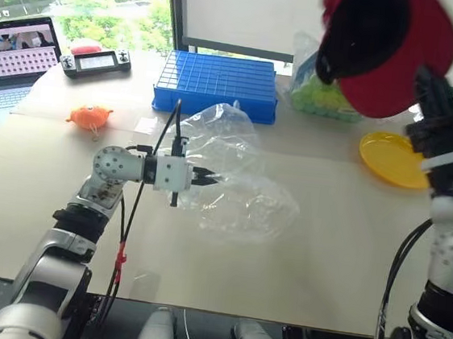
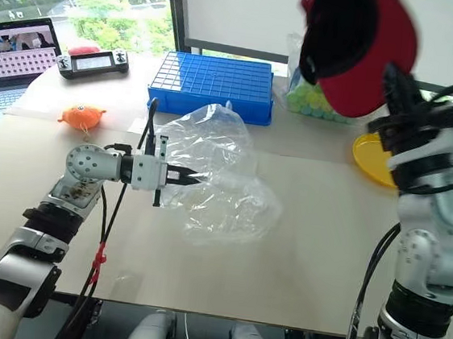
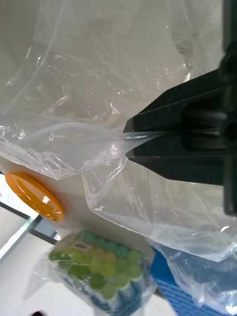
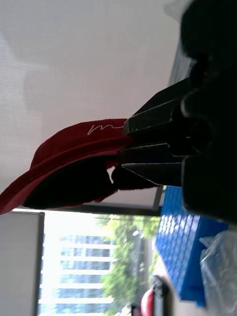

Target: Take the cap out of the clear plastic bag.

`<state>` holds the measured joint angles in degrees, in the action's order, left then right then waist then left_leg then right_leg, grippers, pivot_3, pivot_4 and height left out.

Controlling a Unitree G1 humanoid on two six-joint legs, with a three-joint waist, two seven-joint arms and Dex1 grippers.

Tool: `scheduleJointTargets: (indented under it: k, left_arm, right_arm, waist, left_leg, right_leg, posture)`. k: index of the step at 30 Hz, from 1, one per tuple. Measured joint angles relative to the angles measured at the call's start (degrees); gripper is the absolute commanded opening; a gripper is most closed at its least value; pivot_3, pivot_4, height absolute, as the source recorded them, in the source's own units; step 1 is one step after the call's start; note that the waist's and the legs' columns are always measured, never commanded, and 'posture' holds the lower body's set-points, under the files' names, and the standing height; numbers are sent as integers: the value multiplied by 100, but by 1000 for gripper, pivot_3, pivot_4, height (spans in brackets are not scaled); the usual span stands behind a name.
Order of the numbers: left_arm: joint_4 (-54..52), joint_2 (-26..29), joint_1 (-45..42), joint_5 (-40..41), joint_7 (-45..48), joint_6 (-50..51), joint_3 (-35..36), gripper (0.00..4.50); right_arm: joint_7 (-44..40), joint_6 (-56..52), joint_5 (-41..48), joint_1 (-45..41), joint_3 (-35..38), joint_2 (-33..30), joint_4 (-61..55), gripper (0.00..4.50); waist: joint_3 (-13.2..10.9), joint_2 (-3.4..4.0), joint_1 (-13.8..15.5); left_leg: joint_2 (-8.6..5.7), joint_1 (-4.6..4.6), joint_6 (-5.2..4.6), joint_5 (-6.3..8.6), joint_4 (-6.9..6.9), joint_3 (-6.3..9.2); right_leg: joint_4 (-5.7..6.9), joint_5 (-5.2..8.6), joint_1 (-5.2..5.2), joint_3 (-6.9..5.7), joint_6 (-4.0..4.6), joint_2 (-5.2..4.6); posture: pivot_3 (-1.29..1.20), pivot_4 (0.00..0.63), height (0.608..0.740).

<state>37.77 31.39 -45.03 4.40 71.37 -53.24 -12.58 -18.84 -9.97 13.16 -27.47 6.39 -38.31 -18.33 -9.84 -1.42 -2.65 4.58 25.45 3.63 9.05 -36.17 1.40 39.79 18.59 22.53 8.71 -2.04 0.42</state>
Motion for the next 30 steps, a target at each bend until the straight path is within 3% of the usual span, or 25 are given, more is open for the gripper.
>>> scheduleJointTargets:
  k: [5,10,11,13,19,24,26,30]
  left_arm:
    - [1453,-149,-493,0,173,-1806,-190,0]
    - [2230,-276,-751,-44,118,-2311,-247,0]
    - [2343,-285,-779,-66,105,-2316,-247,289]
    - [2439,-323,-789,-68,85,-2311,-247,748]
    - [2444,-400,-788,135,266,-2090,-238,2795]
    - [2073,-394,-613,777,1051,-929,-164,4496]
    - [1838,-357,-538,984,1350,-64,-111,4496]
    - [702,89,-448,1492,1695,2967,-22,4496]
  right_arm:
    - [-130,1295,-2200,323,-1684,-179,718,56]
    - [-281,1739,-3134,855,-2228,-303,1317,56]
    - [-338,1756,-3225,991,-2347,-245,1389,20]
    - [-394,1729,-3226,1090,-2363,-83,1437,752]
    - [-967,1381,-2802,1303,-2323,279,1416,2659]
    - [-1276,1211,-2521,1262,-2069,283,1386,4456]
    - [-1446,1029,-2221,1265,-1871,311,1341,4456]
    - [-1895,174,-1018,1264,-1171,397,911,4456]
  waist:
    - [-1,-1,80]
    - [0,-3,187]
    - [0,-3,188]
    - [0,-3,181]
    - [5,-11,157]
    - [5,-11,149]
    - [5,-12,140]
    - [2,-11,74]
  left_leg:
    - [-4,16,0,0,-10,1]
    - [-8,15,0,0,-10,4]
    - [-8,12,0,0,-10,3]
    - [-8,3,0,0,-17,4]
    - [-8,-13,0,0,-21,4]
    - [-8,-13,0,0,-19,6]
    - [-8,-12,0,0,-20,7]
    - [-7,-4,0,0,-20,14]
  right_leg:
    - [-3,1,2,-2,-2,-2]
    - [-8,0,-3,-6,-3,-7]
    - [-7,0,-5,-6,-3,-7]
    - [-2,0,-18,-6,-3,-7]
    - [0,-1,-33,-6,-7,-7]
    - [2,-1,-33,-8,-7,-6]
    - [3,-1,-33,-8,-7,-6]
    - [6,-1,-31,-13,-8,-6]
  posture:
    - [0,150,713]
    - [0,150,713]
    - [0,150,713]
    - [0,150,713]
    - [0,150,713]
    - [0,150,713]
    - [0,150,713]
    - [0,150,713]
